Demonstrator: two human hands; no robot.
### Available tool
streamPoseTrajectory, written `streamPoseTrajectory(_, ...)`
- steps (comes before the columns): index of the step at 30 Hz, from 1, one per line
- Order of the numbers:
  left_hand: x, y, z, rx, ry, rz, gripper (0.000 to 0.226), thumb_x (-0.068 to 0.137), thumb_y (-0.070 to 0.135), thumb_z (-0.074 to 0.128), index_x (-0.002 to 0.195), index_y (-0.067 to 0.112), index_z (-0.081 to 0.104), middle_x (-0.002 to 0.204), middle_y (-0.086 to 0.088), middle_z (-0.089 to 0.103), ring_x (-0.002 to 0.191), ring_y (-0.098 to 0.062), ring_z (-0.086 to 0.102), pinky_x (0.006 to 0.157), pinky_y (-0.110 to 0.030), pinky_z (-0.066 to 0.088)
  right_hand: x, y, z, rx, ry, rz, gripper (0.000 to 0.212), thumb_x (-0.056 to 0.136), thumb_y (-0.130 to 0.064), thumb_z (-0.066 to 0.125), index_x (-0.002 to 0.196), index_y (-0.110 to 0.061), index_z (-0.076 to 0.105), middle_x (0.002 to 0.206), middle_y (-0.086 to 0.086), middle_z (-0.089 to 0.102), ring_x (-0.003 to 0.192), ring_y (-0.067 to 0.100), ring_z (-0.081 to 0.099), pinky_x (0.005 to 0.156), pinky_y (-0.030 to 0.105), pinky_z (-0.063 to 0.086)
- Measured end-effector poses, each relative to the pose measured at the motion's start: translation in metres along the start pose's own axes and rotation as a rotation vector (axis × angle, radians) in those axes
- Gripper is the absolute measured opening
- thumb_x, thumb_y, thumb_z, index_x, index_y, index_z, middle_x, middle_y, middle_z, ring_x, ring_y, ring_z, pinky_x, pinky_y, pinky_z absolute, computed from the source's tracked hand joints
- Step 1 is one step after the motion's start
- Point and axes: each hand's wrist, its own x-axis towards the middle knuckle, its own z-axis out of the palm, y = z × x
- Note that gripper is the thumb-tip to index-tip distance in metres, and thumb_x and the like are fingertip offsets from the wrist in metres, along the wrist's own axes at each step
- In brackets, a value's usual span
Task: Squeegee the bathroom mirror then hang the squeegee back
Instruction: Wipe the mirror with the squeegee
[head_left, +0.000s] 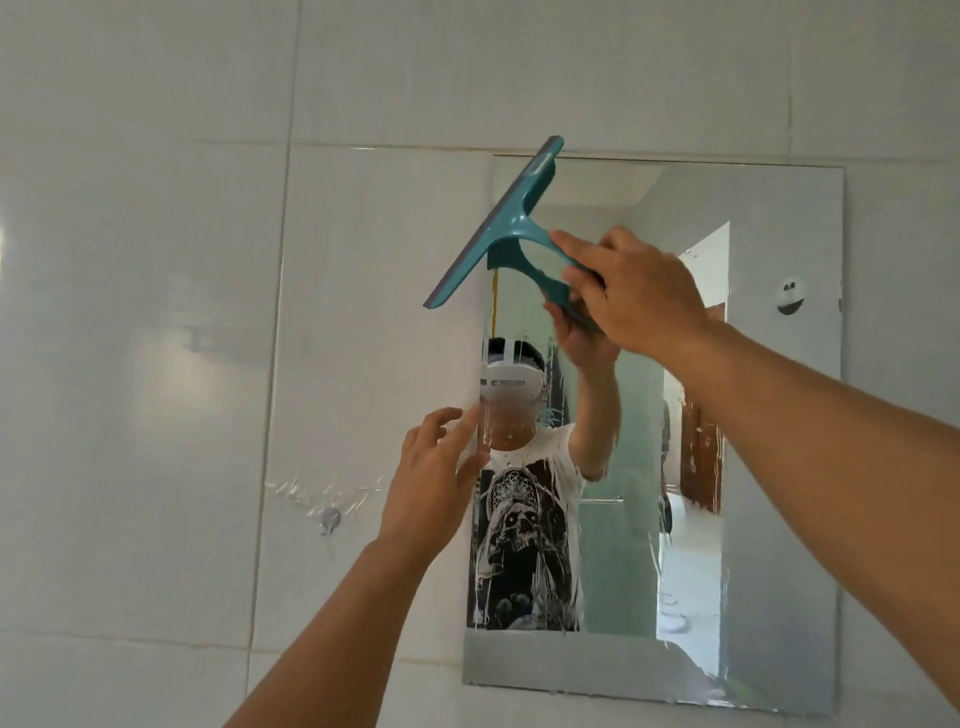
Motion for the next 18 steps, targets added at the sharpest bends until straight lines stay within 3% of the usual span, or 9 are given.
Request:
streamPoseTrajectory(5,-0.006,-0.008,0.01,-0.008,0.016,0.019,0.051,0.096,0.036,0.058,0.144,0.04,0.042,0.144,0.005,0.043,0.129,-0.019,0.036,0.099,-0.036,0.045,0.023,0.015,-0.005,-0.085,-0.052,-0.066,0.045,0.101,-0.044,0.031,0.146,-0.045,0.031,0.102,0.006,0.053,0.09,0.026,0.055,0.084,0.044,0.038)
streamPoseTrajectory(18,-0.004,-0.012,0.017,0.094,0.051,0.045,0.059,0.09,0.035,0.066,0.144,0.038,0.042,0.143,0.003,0.043,0.126,-0.022,0.038,0.094,-0.035,0.049,0.041,0.037,-0.004,-0.165,-0.133,-0.079,0.043,0.103,-0.04,0.032,0.144,-0.051,0.031,0.101,0.011,0.053,0.091,0.03,0.053,0.087,0.046,0.04)
